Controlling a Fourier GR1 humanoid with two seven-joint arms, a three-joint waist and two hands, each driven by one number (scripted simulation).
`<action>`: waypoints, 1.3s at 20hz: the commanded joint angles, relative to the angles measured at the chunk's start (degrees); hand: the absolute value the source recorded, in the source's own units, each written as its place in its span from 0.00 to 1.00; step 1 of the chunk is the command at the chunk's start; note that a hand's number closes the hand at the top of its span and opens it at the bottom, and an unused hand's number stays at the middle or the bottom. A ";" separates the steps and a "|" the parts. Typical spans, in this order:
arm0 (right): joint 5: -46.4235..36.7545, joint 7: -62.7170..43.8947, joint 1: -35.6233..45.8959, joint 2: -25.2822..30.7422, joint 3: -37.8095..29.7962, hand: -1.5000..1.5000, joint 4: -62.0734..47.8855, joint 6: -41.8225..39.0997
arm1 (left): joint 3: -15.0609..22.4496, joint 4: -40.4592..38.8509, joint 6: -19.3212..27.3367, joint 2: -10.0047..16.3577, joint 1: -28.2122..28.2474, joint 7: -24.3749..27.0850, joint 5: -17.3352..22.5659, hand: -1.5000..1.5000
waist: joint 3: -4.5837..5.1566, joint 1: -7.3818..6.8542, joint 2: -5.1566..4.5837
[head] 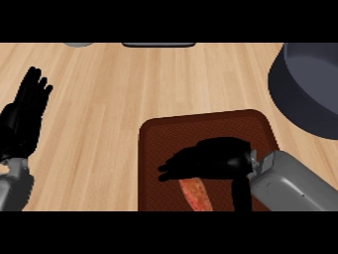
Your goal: Pick the sweet potato from the tray and place it in the pot
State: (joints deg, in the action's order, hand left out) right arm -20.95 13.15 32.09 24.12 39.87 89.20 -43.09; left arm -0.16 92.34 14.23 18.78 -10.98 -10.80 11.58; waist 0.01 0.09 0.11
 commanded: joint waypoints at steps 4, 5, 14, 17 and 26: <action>-10.52 -1.75 -4.38 -3.62 0.46 0.00 -0.37 1.26 | -1.13 0.15 -1.04 -0.91 -0.45 -0.99 -1.66 0.50 | -0.01 -0.21 -0.08; -11.49 0.76 -3.40 -2.96 -1.48 0.00 -2.70 1.98 | -0.34 -0.27 -1.98 -1.98 1.93 2.06 -2.23 0.50 | -0.01 -0.31 -0.11; -19.75 0.89 -6.78 -11.07 -1.06 0.00 -4.30 1.46 | -2.69 1.81 -2.48 -2.30 -1.62 -3.76 -3.47 0.50 | -0.01 -0.24 -0.10; -24.66 6.39 -9.62 -8.28 -0.58 0.00 -5.51 4.67 | -4.95 0.71 -4.97 -2.09 -1.30 -2.34 -2.19 0.50 | -0.01 -0.15 -0.11; -31.20 11.81 -9.76 -11.93 -2.50 0.00 -13.47 7.10 | -3.48 -0.19 -4.48 -5.71 -2.08 -2.30 -5.08 0.50 | -0.01 -0.16 -0.12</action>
State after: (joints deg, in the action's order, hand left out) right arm -49.40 21.71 23.43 12.70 37.64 77.36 -37.22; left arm -4.63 93.04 9.57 14.86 -12.25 -13.17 7.88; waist -0.01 -0.16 -0.01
